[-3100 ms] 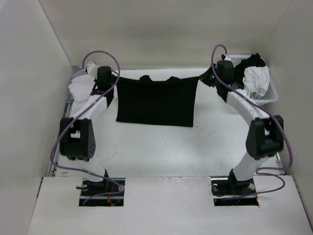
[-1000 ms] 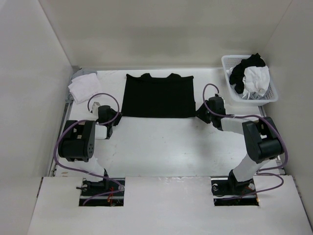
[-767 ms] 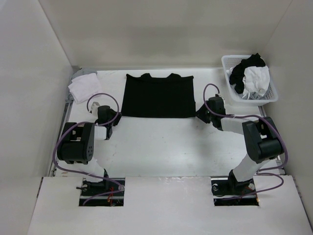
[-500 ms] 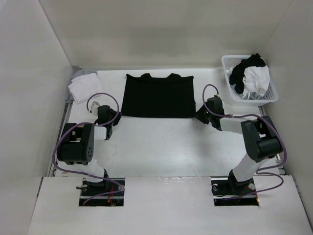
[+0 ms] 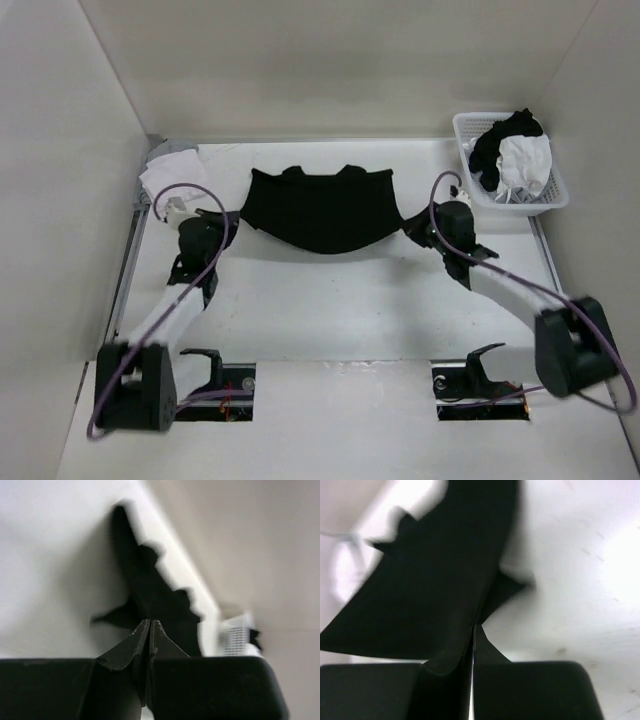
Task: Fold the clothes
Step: Fold the tank top
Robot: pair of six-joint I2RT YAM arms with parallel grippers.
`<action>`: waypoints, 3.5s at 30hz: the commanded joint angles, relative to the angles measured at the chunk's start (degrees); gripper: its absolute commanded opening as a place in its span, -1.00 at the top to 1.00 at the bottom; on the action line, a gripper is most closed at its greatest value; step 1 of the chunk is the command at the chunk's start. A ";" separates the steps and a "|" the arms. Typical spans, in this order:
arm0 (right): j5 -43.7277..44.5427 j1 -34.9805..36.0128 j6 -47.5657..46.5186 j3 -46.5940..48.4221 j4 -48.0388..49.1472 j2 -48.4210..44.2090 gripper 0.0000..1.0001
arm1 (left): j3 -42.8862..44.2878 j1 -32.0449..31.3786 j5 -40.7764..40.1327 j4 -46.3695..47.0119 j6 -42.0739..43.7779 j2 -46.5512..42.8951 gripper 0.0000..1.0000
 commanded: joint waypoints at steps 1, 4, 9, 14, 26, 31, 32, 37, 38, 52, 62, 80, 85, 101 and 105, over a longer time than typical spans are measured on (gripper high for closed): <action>6.26 3.76 -6.56 0.56 -6.85 -16.95 0.97 | 4.00 1.07 -1.30 -9.32 4.25 -18.26 1.00; 11.88 9.20 -10.78 3.01 -20.29 -33.22 0.97 | 9.53 1.16 -1.56 -20.13 7.76 -31.11 1.00; 24.09 21.50 -12.29 14.78 -38.51 -47.84 0.97 | 19.38 0.72 -2.18 -32.10 10.40 -42.73 0.99; 35.26 36.01 -12.02 21.30 -43.72 -49.00 0.94 | 24.06 0.98 -2.18 -37.13 11.55 -45.12 0.97; 12.56 11.20 -10.98 10.05 -21.51 -23.91 0.93 | 5.08 2.73 -2.45 -24.59 9.45 -28.37 0.96; 2.07 1.67 -8.60 16.98 -10.68 -1.05 0.94 | 7.17 1.86 -3.32 -8.07 6.81 -3.25 0.96; 0.49 0.27 -8.68 20.39 -9.71 4.30 0.94 | 8.92 1.77 -3.76 -5.34 6.54 1.85 0.96; -4.79 -4.48 -7.28 32.88 -8.74 18.57 0.97 | 21.22 2.21 -2.02 -1.53 4.61 19.90 0.96; -5.32 -4.92 -7.28 34.47 -9.00 19.89 0.97 | 23.42 2.30 -1.40 -1.71 4.70 21.40 0.96; -4.80 -5.54 -4.56 15.35 -2.94 8.85 0.95 | 7.03 1.33 -0.16 0.49 3.73 6.14 0.94; -1.90 -4.67 -4.29 0.22 -3.46 -3.73 0.95 | -7.40 4.93 6.51 -5.56 5.66 -13.99 0.94; 0.65 -0.62 2.22 -14.39 -2.76 -7.25 0.40 | -19.10 9.68 8.02 -22.10 5.58 -29.56 0.61; 0.04 -0.36 -2.09 -9.30 -2.67 -4.36 0.04 | -16.73 11.18 7.23 -21.49 4.70 -31.85 0.41; -6.02 -0.36 3.88 -4.45 4.18 11.90 0.09 | -7.24 -16.94 -8.07 -7.86 5.40 -19.72 0.50; -7.61 -0.36 7.92 -5.15 8.48 14.63 0.38 | -5.74 -17.91 -7.89 -6.90 5.93 -21.38 0.50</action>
